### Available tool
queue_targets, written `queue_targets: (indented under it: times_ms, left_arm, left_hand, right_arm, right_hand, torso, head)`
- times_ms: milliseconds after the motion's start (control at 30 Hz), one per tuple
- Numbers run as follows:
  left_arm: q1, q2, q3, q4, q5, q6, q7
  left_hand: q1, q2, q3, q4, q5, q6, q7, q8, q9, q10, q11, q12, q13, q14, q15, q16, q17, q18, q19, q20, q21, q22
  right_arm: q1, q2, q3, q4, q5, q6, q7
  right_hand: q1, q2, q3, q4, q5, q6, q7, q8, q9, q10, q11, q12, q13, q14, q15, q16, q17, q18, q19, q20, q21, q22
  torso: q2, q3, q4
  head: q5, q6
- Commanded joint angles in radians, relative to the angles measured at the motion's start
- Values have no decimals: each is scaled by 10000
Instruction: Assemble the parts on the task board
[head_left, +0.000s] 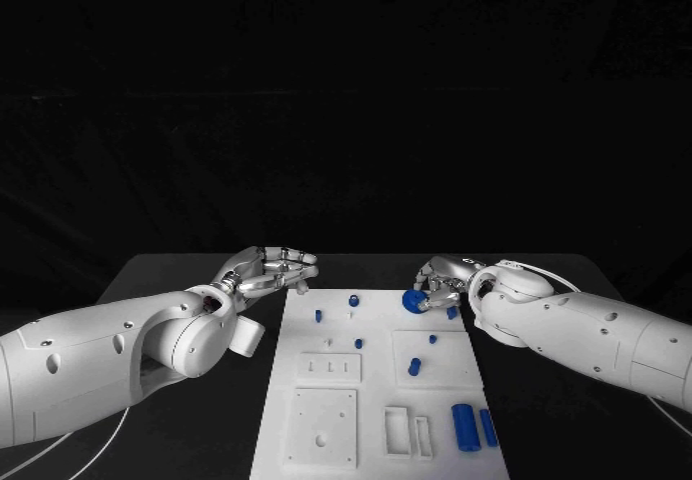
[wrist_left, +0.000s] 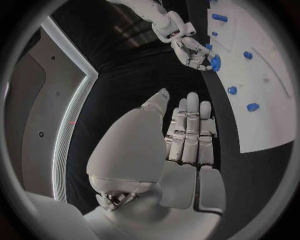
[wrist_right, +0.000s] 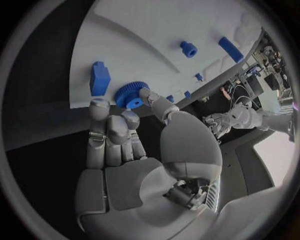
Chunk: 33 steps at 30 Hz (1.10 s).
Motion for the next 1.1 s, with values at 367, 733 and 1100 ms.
queue_targets:
  times_ms: [367,733,1100]
  left_arm:
    - [17,-6,6,23,7,120,62]
    - [17,-21,6,24,4,119,43]
    - [18,-43,6,41,-7,113,41]
  left_hand:
    - [34,-91,3,30,-74,-70,118,-37,-17,11,77,-68,14,-43,-29,62,-12,157,-35,-61,33,-16]
    - [42,-89,5,26,-75,-71,119,-37,-18,13,77,-73,17,-42,-30,65,-14,157,-35,-62,34,-19]
    - [48,-89,6,22,-77,-71,119,-36,-18,15,77,-78,20,-41,-30,69,-16,156,-35,-62,36,-21]
  right_arm:
    - [-51,39,-9,22,-306,270,-45]
    - [-178,91,-18,78,-1330,34,-72]
    - [-237,130,-35,168,-1759,-186,-174]
  right_hand:
    - [-158,91,-153,-32,-85,176,-9,104,-8,-64,-40,122,-45,7,37,66,95,291,-34,-19,124,221]
    - [122,135,22,-119,-372,618,-153,345,88,-58,-174,169,-111,22,-84,38,184,291,-76,4,209,212]
    - [77,126,208,-43,-787,966,-273,525,212,-4,-287,188,-200,50,-190,-12,260,291,-89,55,282,200]
  torso:
    - [-8,-2,-5]
    - [-6,12,-12]
    - [-6,16,-15]
  head:
    - [8,-35]
    - [11,-40]
    - [-12,-63]
